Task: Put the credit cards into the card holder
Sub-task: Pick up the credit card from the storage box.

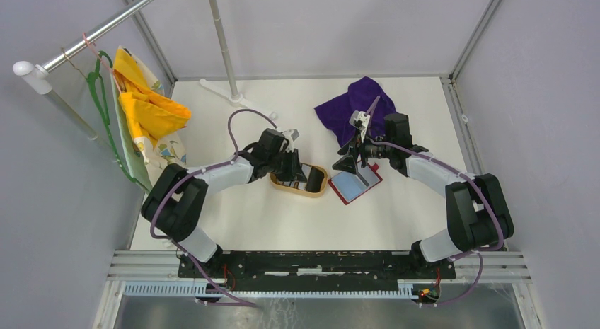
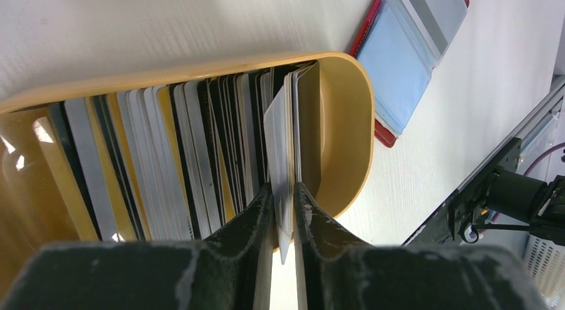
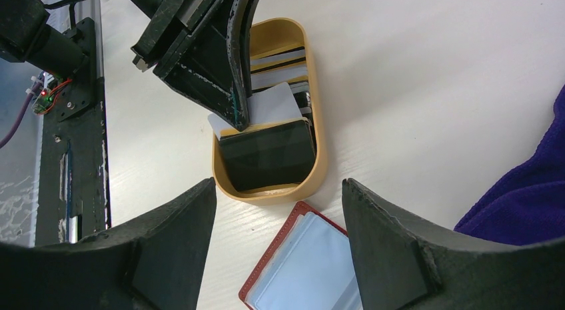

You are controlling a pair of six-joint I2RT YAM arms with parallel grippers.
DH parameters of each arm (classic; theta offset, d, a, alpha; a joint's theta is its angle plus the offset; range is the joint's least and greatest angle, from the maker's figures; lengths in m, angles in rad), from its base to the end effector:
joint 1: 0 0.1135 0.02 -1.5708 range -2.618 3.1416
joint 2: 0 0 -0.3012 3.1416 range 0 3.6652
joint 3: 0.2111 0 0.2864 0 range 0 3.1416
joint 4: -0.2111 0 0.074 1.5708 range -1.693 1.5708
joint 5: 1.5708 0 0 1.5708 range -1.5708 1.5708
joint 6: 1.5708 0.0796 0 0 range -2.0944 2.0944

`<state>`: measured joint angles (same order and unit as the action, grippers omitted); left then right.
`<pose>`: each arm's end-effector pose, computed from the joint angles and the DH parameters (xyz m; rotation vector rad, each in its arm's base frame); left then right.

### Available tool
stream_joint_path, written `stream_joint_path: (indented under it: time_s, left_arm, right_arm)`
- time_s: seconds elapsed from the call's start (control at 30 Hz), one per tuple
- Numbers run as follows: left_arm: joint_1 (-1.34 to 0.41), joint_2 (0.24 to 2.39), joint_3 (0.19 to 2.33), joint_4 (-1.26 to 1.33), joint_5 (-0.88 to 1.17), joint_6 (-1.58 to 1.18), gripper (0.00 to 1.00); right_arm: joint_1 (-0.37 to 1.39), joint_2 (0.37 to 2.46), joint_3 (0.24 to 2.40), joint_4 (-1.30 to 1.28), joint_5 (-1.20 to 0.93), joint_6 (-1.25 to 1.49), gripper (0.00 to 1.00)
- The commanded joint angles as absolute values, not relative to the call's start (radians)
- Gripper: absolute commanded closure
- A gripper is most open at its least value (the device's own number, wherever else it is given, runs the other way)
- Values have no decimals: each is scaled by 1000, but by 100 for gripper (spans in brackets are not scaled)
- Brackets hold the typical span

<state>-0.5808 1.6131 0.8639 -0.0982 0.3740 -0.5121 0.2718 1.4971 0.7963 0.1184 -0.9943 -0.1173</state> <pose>0.2990 -0.2310 0.1566 0.2711 2.5519 -0.9171 0.3179 0.1579 0.2146 -0.9473 1.8241 1.1493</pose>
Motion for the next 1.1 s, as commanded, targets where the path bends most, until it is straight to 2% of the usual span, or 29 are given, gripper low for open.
stream_joint_path:
  time_s: [0.0,0.13,0.43,0.63,0.8,1.07]
  left_arm:
    - [-560,1563,847,-51,414,-557,78]
    - [-546,1559,835,-40,430,-557,79]
    - [-521,1529,814,-40,404,-557,97]
    - [-517,1437,800,-80,293,-541,98]
    - [-519,1353,772,-54,279,-522,98]
    - [-603,1183,655,248,398,-528,98]
  right_arm:
    - [267,1486,803,155,-1017,-109,25]
    - [267,1488,802,156,-1017,-107,25]
    - [267,1488,801,155,-1017,-108,25]
    - [267,1477,798,149,-1018,-128,25]
    - [266,1444,797,110,-1032,-210,25]
    - [266,1267,731,12,-1113,-500,23]
